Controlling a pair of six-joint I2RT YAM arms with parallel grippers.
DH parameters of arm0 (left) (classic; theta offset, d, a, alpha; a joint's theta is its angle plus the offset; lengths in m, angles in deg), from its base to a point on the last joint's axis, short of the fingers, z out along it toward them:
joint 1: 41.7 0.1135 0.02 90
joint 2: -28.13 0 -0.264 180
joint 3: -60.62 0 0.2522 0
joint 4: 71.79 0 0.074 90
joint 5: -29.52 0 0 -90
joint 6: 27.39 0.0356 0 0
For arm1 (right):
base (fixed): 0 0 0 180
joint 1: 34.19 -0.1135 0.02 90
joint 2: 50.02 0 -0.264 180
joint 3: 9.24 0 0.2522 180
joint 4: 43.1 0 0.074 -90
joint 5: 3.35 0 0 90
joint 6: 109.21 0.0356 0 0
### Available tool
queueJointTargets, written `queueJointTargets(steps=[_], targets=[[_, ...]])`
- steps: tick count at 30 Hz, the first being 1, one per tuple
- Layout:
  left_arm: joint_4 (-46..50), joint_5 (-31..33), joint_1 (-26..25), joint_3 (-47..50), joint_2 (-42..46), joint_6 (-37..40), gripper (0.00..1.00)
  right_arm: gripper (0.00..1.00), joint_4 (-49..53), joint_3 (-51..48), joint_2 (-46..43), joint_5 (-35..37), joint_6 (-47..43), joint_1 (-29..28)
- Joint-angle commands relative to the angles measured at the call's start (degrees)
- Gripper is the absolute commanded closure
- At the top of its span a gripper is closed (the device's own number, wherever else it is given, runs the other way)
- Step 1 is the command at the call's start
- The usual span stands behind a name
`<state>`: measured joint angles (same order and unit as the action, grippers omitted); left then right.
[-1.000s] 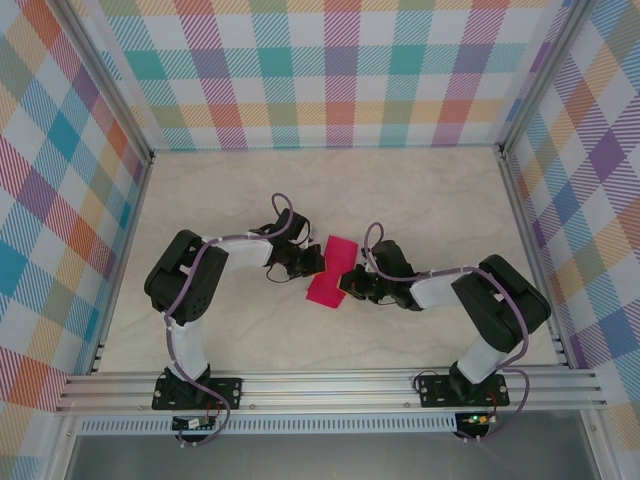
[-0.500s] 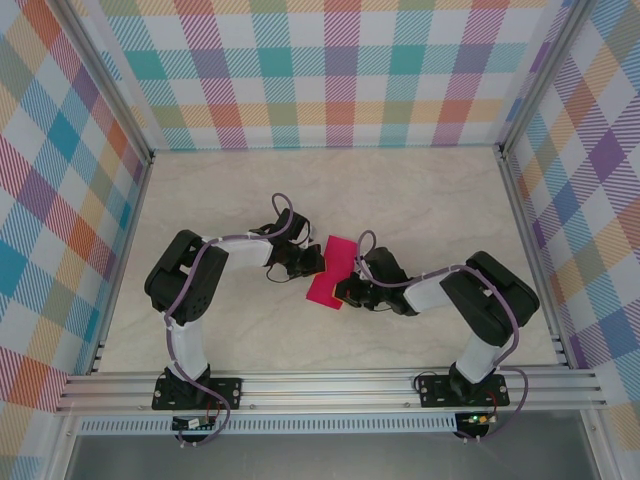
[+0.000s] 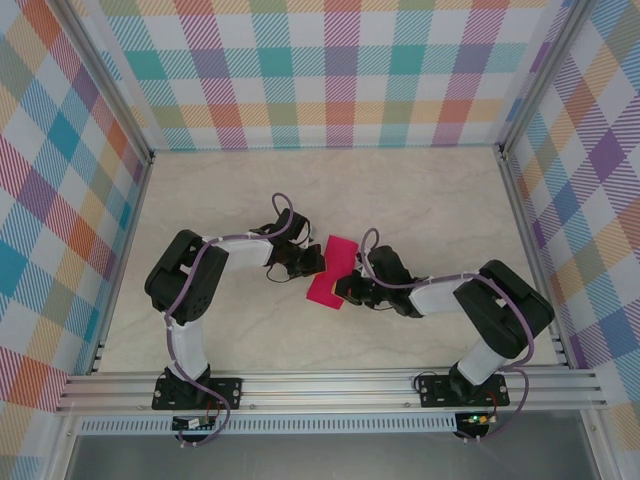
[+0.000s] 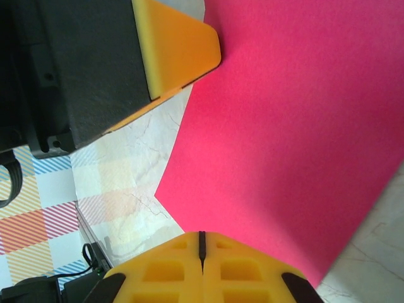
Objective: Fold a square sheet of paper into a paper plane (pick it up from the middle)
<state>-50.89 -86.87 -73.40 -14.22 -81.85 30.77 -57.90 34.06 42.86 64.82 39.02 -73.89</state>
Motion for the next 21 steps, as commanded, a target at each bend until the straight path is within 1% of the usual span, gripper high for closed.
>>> queueJointTargets(steps=[1, 5, 9, 16, 20, 21], targets=[[4.24, 5.15, -1.1, 1.58, -5.41, 1.51, 1.0, 1.0, -1.33, -1.09, 2.65, -1.12, 0.83, -1.14], [4.2, 5.24, -1.08, 1.59, -5.33, 1.48, 1.0, 1.0, -1.57, -2.12, 5.04, 0.5, 0.32, -1.53], [4.53, 5.45, -1.08, 1.5, -5.33, 1.58, 1.0, 1.0, -1.76, -2.03, 5.83, 0.14, -0.05, -1.52], [5.17, 5.88, -1.08, 1.34, -5.25, 1.7, 1.0, 1.0, -0.11, -2.27, 0.01, -0.1, 0.12, -1.75], [5.17, 6.05, -1.08, 1.58, -5.07, 1.6, 1.0, 1.0, 4.14, -1.0, -0.36, 0.99, -1.24, -3.56], [5.17, 6.09, -1.09, 1.58, -5.15, 1.59, 1.0, 1.0, 3.88, -1.1, 0.15, 0.93, -1.09, -3.92]])
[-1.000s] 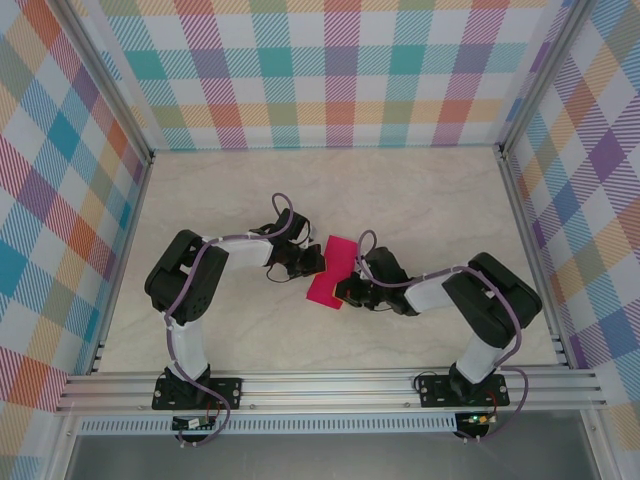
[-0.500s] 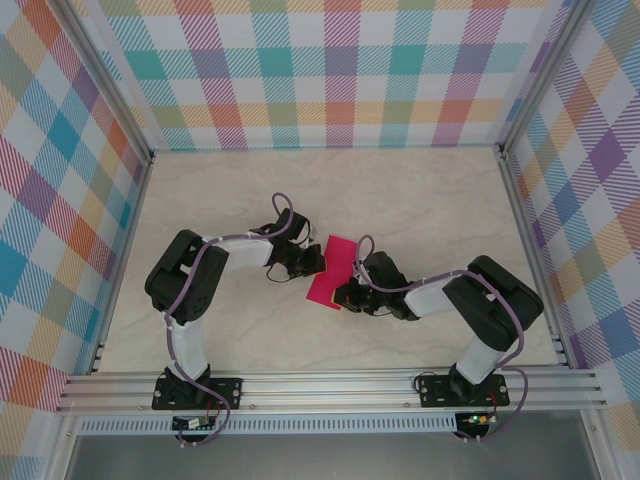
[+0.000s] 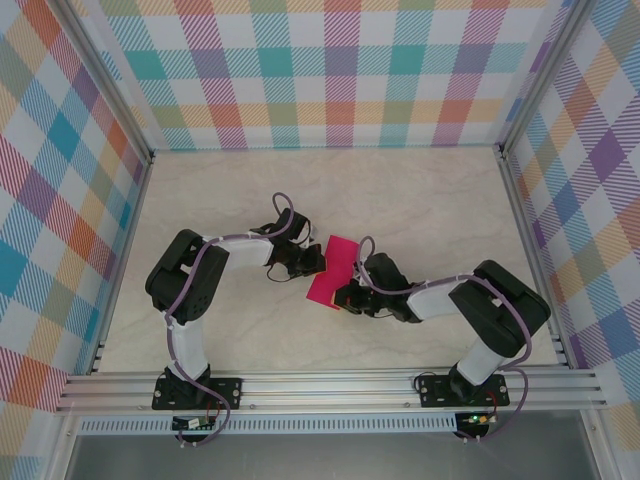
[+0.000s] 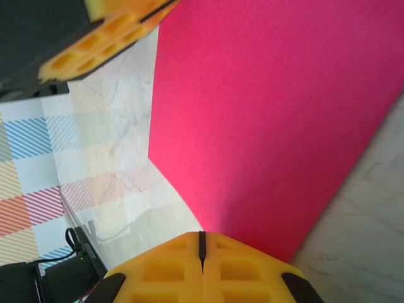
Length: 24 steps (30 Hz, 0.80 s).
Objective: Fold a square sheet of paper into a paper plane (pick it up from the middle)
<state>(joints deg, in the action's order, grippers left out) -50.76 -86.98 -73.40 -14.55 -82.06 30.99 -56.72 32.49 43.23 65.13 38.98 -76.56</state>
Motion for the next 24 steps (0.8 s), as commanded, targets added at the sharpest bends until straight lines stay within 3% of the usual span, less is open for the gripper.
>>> queueJointTargets(steps=[1, 8, 16, 24], targets=[[5.04, 6.29, -1.08, 1.83, -4.94, 1.38, 1.0, 1.0, 2.33, 0.42, 0.54, 0.22, -0.89, -1.55], [5.52, 6.33, -1.08, 1.81, -4.77, 1.38, 1.0, 1.0, 4.81, 0.03, 1.53, 1.35, -1.27, -1.58], [5.39, 6.29, -1.09, 1.92, -5.03, 1.56, 1.0, 0.97, 9.13, 4.16, -6.9, 1.76, -3.04, 0.36], [5.3, 6.38, -1.08, 2.17, -5.12, 1.65, 1.0, 1.0, 1.99, 4.31, 1.82, -1.97, -0.44, 0.95]])
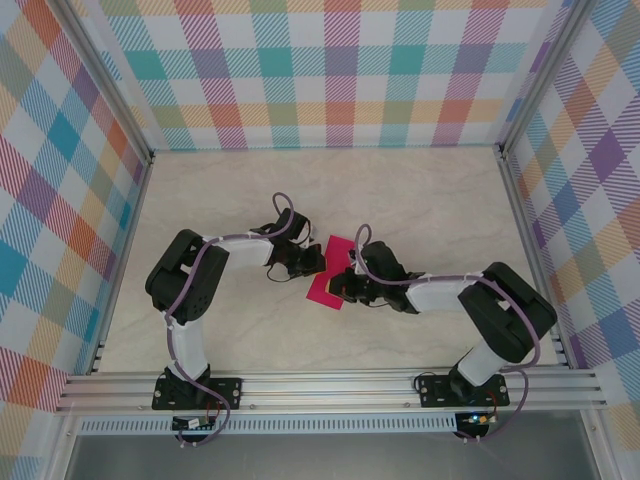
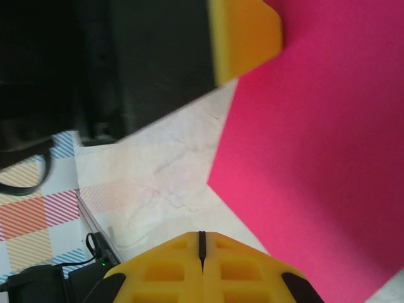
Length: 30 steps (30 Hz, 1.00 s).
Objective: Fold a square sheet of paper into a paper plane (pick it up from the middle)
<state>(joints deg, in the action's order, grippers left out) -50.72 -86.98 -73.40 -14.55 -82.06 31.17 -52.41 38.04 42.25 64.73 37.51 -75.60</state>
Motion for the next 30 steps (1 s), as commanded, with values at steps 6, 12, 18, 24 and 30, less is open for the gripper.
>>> queueJointTargets(steps=[6, 12, 18, 24, 30], targets=[[5.08, 6.2, -1.08, 2.16, -5.12, 1.57, 1.0, 1.0, -3.03, -4.24, 3.37, -0.71, 1.48, -0.16], [5.08, 6.01, -1.08, 2.08, -5.43, 1.66, 1.0, 1.0, -0.41, -2.11, -0.39, 0.21, 0.88, 2.12], [5.21, 6.09, -1.08, 2.09, -5.55, 1.68, 1.0, 1.0, -0.8, 1.87, 1.2, -3.0, -0.86, 8.99], [5.31, 6.57, -1.08, 2.25, -5.48, 1.56, 1.0, 1.0, -2.32, 3.79, 6.74, -2.84, -1.12, 9.5], [5.35, 6.62, -1.08, 2.47, -5.99, 1.66, 1.0, 1.0, -2.24, 2.39, 9.87, -0.86, -1.84, 9.59]])
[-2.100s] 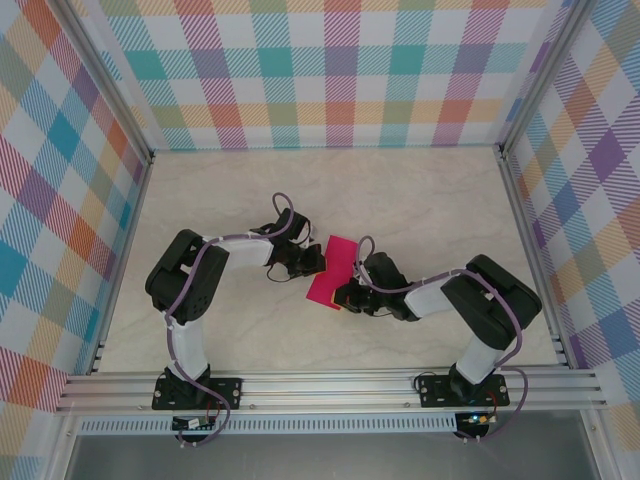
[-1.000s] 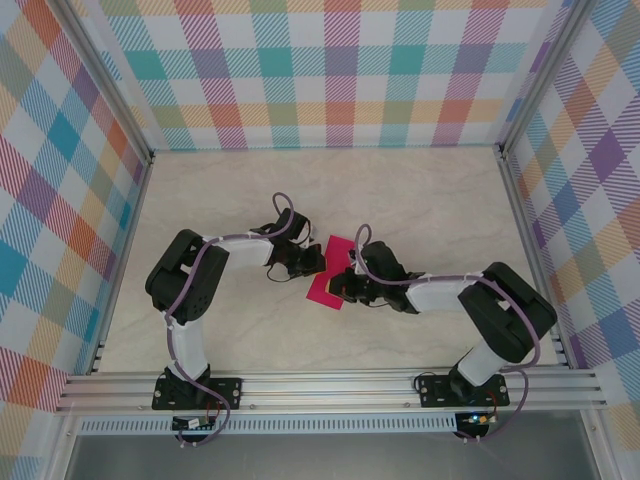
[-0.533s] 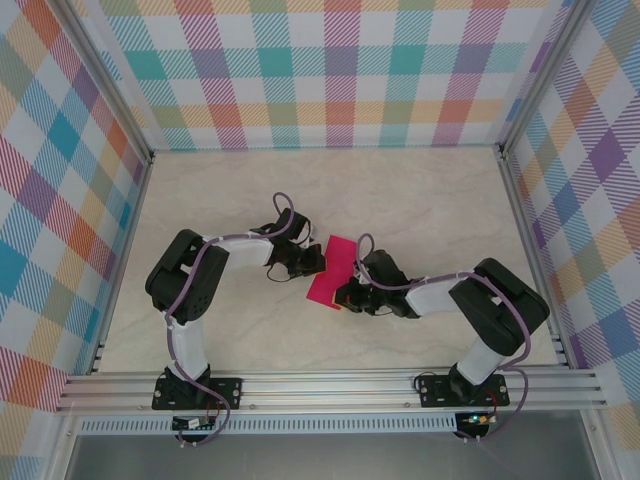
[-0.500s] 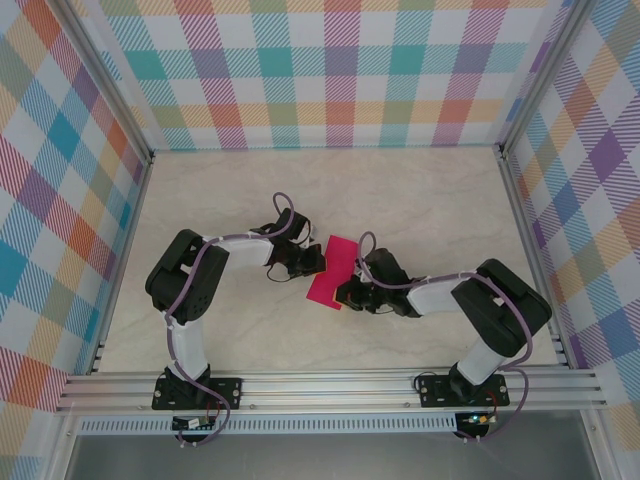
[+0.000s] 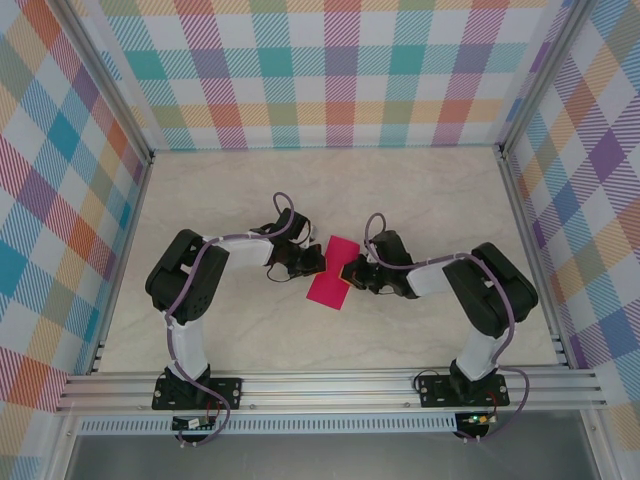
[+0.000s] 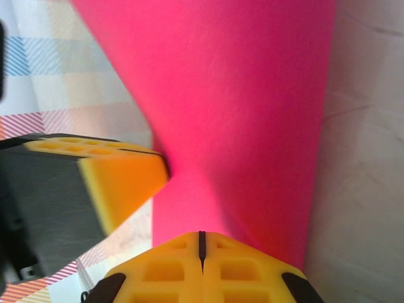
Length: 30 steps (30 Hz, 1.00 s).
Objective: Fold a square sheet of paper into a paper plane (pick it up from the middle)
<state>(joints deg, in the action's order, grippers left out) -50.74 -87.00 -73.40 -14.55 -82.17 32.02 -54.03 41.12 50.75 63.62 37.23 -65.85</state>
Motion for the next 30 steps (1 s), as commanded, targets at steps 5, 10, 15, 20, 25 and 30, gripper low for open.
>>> queueJointTargets(steps=[5, 10, 15, 20, 25, 30], targets=[[5.63, 6.7, -1.08, 2.52, -5.97, 1.21, 1.0, 1.0, 0.93, 0.71, -0.06, -1.05, -1.77, -0.07], [5.81, 6.75, -1.08, 2.36, -6.06, 1.26, 1.0, 1.0, 3.85, 3.71, -2.63, -1.97, -3.67, 1.3], [5.97, 6.74, -1.08, 2.27, -6.09, 1.41, 1.0, 1.0, 3.69, 4.62, -1.1, -2.41, -4.46, 2.89], [6.32, 6.81, -1.08, 2.35, -5.83, 1.64, 1.0, 1.0, 3.86, 3.89, 1.15, -1.76, -5.2, 3.44], [6.6, 7.16, -1.12, 2.52, -5.68, 1.76, 1.0, 1.0, 3.9, 3.82, 3.84, -1.33, -5.77, 3.8], [6.68, 7.19, -1.09, 2.43, -5.96, 1.76, 1.0, 1.0, 3.73, 4.13, 4.49, -2.37, -5.38, 4.66]])
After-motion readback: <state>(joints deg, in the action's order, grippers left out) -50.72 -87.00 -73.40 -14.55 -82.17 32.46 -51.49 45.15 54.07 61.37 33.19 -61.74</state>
